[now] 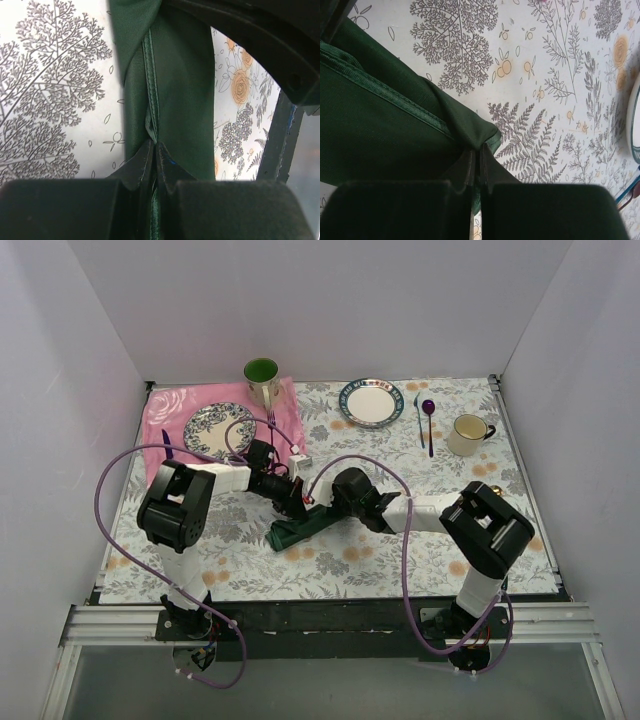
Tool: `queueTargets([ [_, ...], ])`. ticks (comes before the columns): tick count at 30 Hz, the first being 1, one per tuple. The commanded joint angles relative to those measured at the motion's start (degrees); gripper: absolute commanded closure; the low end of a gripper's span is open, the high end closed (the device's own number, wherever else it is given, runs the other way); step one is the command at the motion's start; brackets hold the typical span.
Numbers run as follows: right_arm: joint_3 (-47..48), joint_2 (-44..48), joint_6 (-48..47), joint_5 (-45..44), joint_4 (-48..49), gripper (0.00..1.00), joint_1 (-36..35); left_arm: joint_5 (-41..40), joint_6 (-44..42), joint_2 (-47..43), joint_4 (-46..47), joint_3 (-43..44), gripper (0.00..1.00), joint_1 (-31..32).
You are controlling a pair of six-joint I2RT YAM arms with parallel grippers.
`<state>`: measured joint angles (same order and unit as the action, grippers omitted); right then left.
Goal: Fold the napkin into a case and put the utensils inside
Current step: Stuff the top corner of the smaller-rectangle-folded napkin into the folded napkin.
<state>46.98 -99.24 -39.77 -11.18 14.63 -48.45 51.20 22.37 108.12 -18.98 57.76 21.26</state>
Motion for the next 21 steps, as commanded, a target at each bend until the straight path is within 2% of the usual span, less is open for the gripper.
queueTargets([
  [1,-1.36,-0.69,-1.27,-2.10,1.80,0.99,0.55,-5.94,0.74,-2.90,-0.71,-3.00,1.00,-1.83],
  [10,-4.53,2.29,-1.81,-0.51,3.21,0.99,0.55,-8.39,6.72,-2.56,0.88,-4.15,1.00,-2.71],
  [12,-2.17,3.26,0.03,0.28,-0.88,0.99,0.55,-9.62,6.37,-1.77,0.53,-4.32,1.00,-2.71],
  [14,0.12,4.66,3.10,1.07,-3.90,0.88,0.63,-9.98,6.11,-1.59,0.53,-4.58,1.00,-2.71],
  [15,2.04,5.28,3.99,1.33,-4.95,0.79,0.81,-9.81,5.84,-1.68,0.53,-4.67,1.00,-2.71],
  [16,3.11,5.81,4.87,1.95,-7.84,0.66,0.81,-9.80,5.67,-1.77,0.53,-4.76,1.00,-2.71],
  [18,6.17,7.39,8.38,2.30,-10.05,0.53,1.16,-9.63,5.58,-1.59,0.61,-4.76,1.00,-2.71],
  [19,7.24,7.83,9.70,2.22,-12.06,0.40,1.33,-9.54,5.49,-1.33,0.53,-4.67,1.00,-2.71],
  [21,8.91,8.62,12.85,2.30,-14.10,0.31,2.30,-9.54,5.40,-1.15,0.53,-4.76,1.00,-2.71],
])
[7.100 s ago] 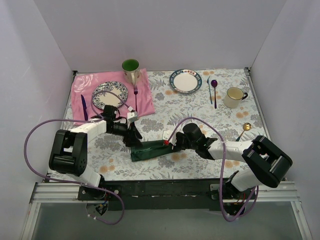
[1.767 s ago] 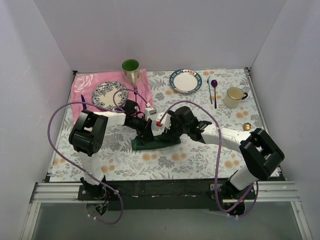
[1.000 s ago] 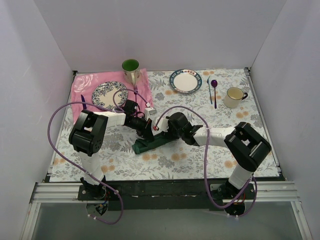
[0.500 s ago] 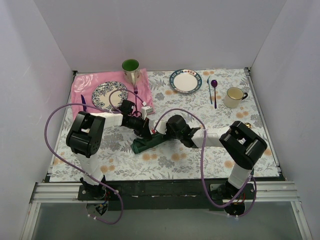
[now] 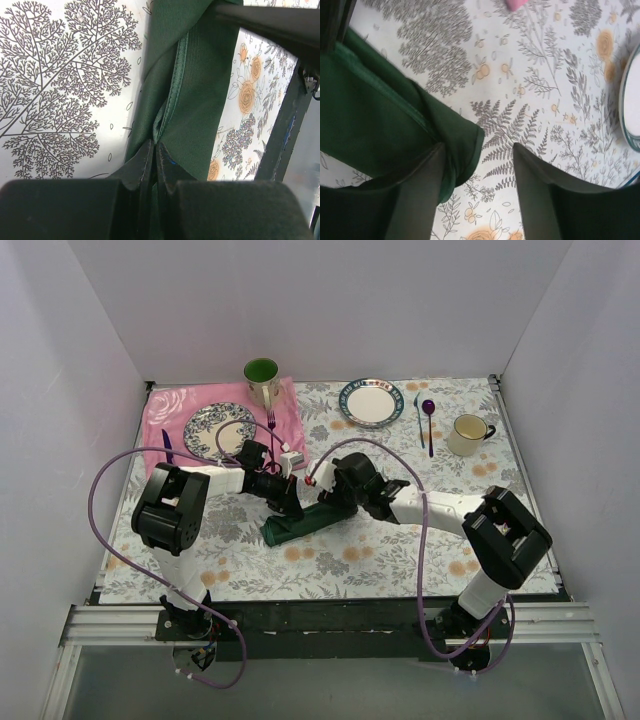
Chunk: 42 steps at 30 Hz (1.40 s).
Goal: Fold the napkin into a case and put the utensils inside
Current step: Stuff the top corner of the smaller-rectangle-folded napkin into the folded napkin.
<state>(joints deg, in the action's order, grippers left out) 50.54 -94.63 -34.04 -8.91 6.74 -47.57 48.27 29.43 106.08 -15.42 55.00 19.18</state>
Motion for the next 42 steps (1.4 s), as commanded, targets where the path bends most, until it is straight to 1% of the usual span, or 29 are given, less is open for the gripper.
queueTargets([
  [1,6.31,4.19,7.84,0.29,-6.65,0.23,1.78,-6.52,-1.92,0.79,-2.95,-2.09,1.00,-0.63],
  [4,6.15,3.93,7.94,0.29,-8.06,0.21,2.57,-6.61,-2.18,0.97,-2.86,-2.27,1.00,-0.55],
  [6,5.01,3.75,5.84,0.91,-5.44,0.23,3.10,-6.52,-2.36,1.06,-2.77,-2.27,1.00,-0.63],
  [7,4.13,3.58,4.87,1.34,-4.64,0.28,3.10,-6.61,-2.36,1.06,-2.86,-2.27,1.00,-0.63],
  [10,3.95,2.70,3.55,3.01,-3.40,0.40,3.19,-6.44,-2.36,1.06,-2.86,-2.09,1.00,-0.63],
  [13,3.60,1.99,2.67,4.51,-3.05,0.45,3.10,-6.52,-2.36,1.14,-2.77,-1.92,1.00,-0.63],
  [18,0.70,1.55,1.26,5.39,-2.00,0.39,3.10,-6.44,-2.62,1.23,-2.77,-1.83,1.00,-0.63],
  [23,0.08,0.50,0.64,4.95,-1.30,0.33,3.10,-6.26,-2.62,1.32,-2.77,-1.74,1.00,-0.63],
  [30,-0.18,-2.31,0.38,1.45,3.18,0.34,3.01,-6.52,-3.24,1.41,-2.77,-2.09,1.00,-0.63],
  [36,-0.97,-3.89,0.12,0.12,5.99,0.38,1.79,-6.96,-3.59,2.02,-3.04,-1.74,1.00,-0.63],
  [37,-1.41,-4.33,-0.32,-0.32,7.13,0.43,1.43,-7.05,-3.68,2.02,-3.04,-1.65,1.00,-0.63],
  [39,-2.38,-4.86,-0.85,-2.24,8.46,0.48,0.55,-6.87,-3.59,2.11,-3.04,-1.74,1.00,-0.63],
  [42,-3.87,-5.39,-2.69,-3.83,10.66,0.63,-1.03,-7.14,-3.68,2.02,-3.12,-1.92,1.00,-0.63],
])
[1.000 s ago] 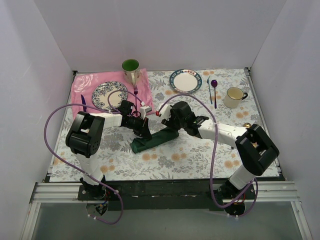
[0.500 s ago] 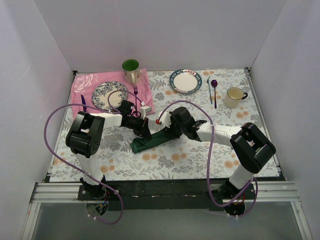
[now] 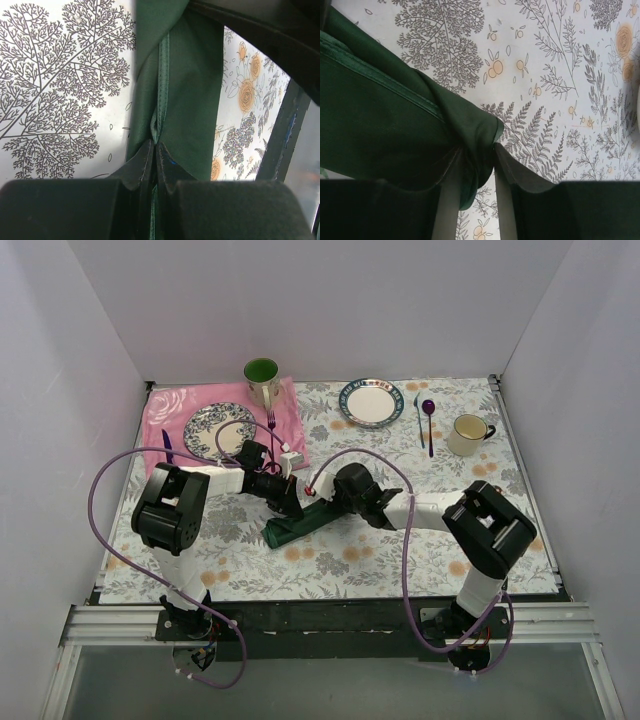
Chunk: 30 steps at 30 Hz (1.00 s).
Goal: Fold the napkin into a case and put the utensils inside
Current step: Stuff the top corner of the smaller-rectangle-folded napkin into the folded napkin.
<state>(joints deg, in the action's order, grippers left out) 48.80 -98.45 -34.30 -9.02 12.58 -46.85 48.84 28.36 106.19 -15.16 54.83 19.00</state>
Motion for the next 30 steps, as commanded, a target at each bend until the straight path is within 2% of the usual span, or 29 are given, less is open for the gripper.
queueTargets([
  [1,-2.56,-1.39,-2.87,-3.99,5.43,0.72,-2.19,-7.79,-2.61,1.83,-3.47,-1.74,1.00,-0.46],
  [2,-3.17,-1.22,-4.09,-4.17,5.96,0.75,-2.71,-7.88,-2.61,1.74,-3.65,-1.66,1.00,-0.55],
  [3,-4.66,-0.95,-4.63,-4.34,6.40,0.90,-2.89,-8.06,-2.69,1.56,-3.74,-1.65,1.00,-0.55],
  [4,-5.28,-0.60,-5.15,-4.52,6.75,0.98,-3.07,-8.15,-2.52,1.13,-4.00,-1.65,1.00,-0.55],
  [10,-10.29,0.02,-7.88,-7.15,9.91,0.99,-3.42,-4.64,0.20,-2.04,-3.83,-2.79,1.00,-3.36],
  [14,-9.95,-0.77,-8.50,-8.03,10.98,0.99,-3.51,-2.79,2.48,-3.88,-2.25,-4.02,0.95,-3.62],
  [19,-10.83,-0.95,-10.69,-7.07,10.89,0.99,-4.04,1.15,3.98,-7.04,-1.55,-4.82,0.78,-4.94],
  [20,-10.74,-0.95,-10.70,-7.16,10.71,0.99,-4.21,2.04,4.33,-8.01,-1.11,-4.99,0.73,-5.55],
  [22,-10.65,-1.13,-10.70,-7.24,10.45,0.99,-4.48,3.88,5.56,-10.46,-0.14,-5.43,0.70,-6.61],
  [24,-10.30,-1.39,-10.70,-7.59,10.27,0.99,-4.74,4.42,5.83,-11.62,-0.05,-5.35,0.62,-6.88],
  [27,-10.21,-1.39,-10.43,-7.68,10.27,0.99,-4.74,3.55,5.56,-11.27,-0.31,-3.86,0.53,-6.88],
  [30,-10.47,-1.21,-10.34,-7.68,10.45,0.99,-4.92,1.88,3.55,-8.38,-1.45,-0.96,0.49,-6.44],
])
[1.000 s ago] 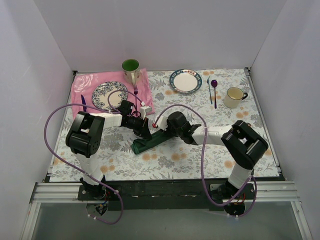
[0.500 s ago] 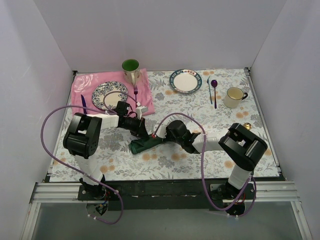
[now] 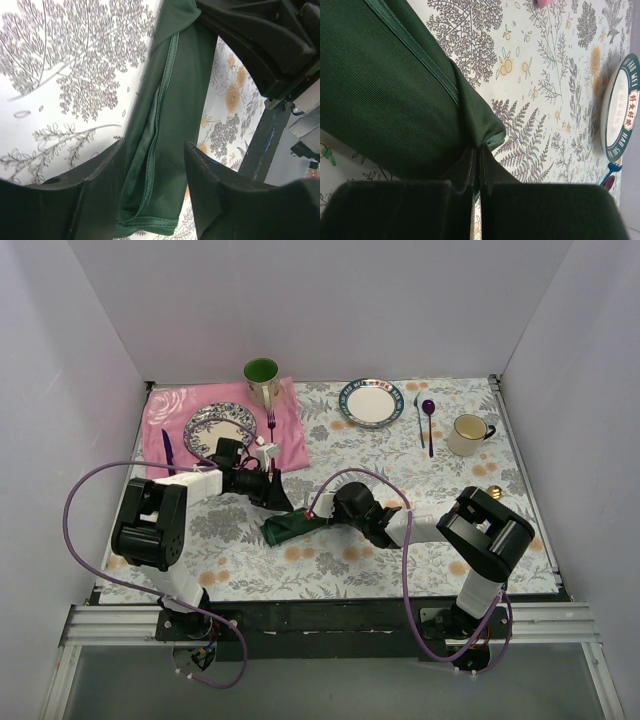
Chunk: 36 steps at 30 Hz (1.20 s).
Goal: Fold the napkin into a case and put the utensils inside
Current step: Stuff the top corner of the smaller-rectangle-folded napkin into the folded napkin.
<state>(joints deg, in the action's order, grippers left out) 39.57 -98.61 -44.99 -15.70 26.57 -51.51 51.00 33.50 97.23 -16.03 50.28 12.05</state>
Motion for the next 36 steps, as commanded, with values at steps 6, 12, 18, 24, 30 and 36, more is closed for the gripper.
queueTargets([
  [6,-1.34,-1.32,0.43,-1.08,-3.36,0.99,-0.35,-0.20,-5.28,6.91,-3.39,9.12,0.42,3.23],
  [12,-1.25,-1.24,0.43,-1.43,-3.10,0.99,-0.61,0.06,-5.02,11.65,-3.22,11.24,0.43,5.26],
  [18,-1.51,-0.97,0.17,-1.79,-2.84,0.99,-0.79,1.03,-4.32,14.83,-3.57,12.30,0.48,6.75],
  [24,-2.04,-0.62,0.61,-2.05,-2.49,0.99,-0.79,0.76,-2.91,17.20,-3.65,12.47,0.55,7.11],
  [30,-2.04,-0.53,0.78,-2.31,-2.13,0.99,-0.88,0.42,-2.03,18.96,-3.83,12.65,0.63,7.46],
  [36,-1.08,-0.18,1.75,-2.66,-3.27,0.99,-0.88,-2.22,-1.50,20.10,-4.01,13.00,0.86,7.63],
])
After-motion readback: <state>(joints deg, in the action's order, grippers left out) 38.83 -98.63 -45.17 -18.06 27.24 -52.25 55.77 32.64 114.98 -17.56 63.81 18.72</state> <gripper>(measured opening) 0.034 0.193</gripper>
